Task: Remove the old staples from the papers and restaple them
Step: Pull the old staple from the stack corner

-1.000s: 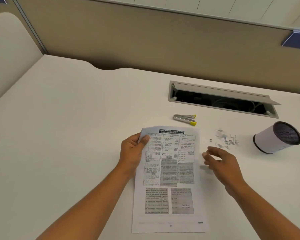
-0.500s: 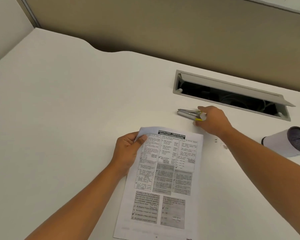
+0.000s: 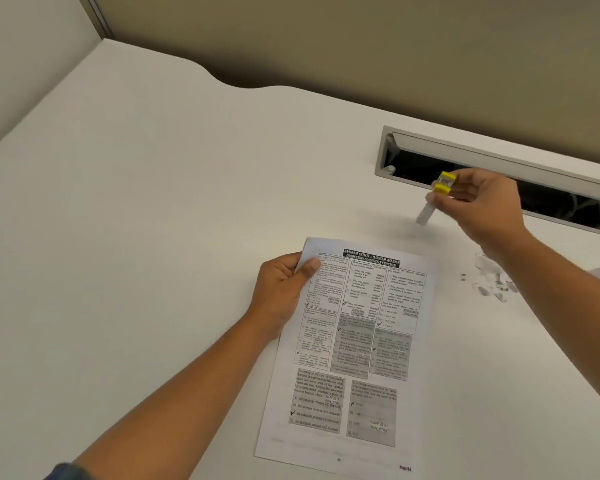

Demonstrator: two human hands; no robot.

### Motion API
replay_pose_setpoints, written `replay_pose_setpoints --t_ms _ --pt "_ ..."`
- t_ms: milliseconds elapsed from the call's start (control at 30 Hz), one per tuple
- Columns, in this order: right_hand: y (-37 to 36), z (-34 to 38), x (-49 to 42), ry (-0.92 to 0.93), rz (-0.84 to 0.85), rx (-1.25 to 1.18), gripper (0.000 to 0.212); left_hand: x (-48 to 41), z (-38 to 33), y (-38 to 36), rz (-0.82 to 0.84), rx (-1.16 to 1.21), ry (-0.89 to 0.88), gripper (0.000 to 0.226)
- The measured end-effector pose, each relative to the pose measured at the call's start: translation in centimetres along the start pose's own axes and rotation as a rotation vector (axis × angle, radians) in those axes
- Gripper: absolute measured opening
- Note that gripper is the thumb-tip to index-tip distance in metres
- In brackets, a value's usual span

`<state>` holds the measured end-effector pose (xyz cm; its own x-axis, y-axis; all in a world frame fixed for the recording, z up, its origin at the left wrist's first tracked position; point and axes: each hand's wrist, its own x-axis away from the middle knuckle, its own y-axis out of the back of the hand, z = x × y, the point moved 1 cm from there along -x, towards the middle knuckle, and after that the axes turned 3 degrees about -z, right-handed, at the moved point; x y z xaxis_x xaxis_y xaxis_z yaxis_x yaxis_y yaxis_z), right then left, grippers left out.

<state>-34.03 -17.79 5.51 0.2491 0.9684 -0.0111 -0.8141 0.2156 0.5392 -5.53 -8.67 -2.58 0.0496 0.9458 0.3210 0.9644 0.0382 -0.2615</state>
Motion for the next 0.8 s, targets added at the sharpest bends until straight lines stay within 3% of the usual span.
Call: replay_pose_setpoints --t_ms 100,200,300,433,600,800 --pt "-0.3 2.4 1.1 -0.041 0.082 -0.496 0.047 0.0 0.0 0.0 0.005 0.004 -0.013 0.020" --pt "-1.7 4.7 2.4 0.032 0.236 -0.556 0.043 0.2 -0.1 -0.1 0.005 0.009 -0.021 0.018" --pt "-3.6 6.0 3.5 0.161 0.406 -0.236 0.032 0.2 -0.1 0.0 0.002 0.019 -0.017 0.017" --pt "-5.6 6.6 4.5 0.464 0.558 0.381 0.041 0.3 0.0 0.1 0.004 -0.016 -0.029 0.015" --pt "-7.8 7.4 5.7 0.638 0.679 0.686 0.044 0.3 0.1 0.0 0.005 -0.071 -0.062 0.014" --pt "-9.2 7.7 6.1 0.726 0.728 0.827 0.046 0.3 0.2 0.0 -0.007 -0.075 -0.083 0.018"
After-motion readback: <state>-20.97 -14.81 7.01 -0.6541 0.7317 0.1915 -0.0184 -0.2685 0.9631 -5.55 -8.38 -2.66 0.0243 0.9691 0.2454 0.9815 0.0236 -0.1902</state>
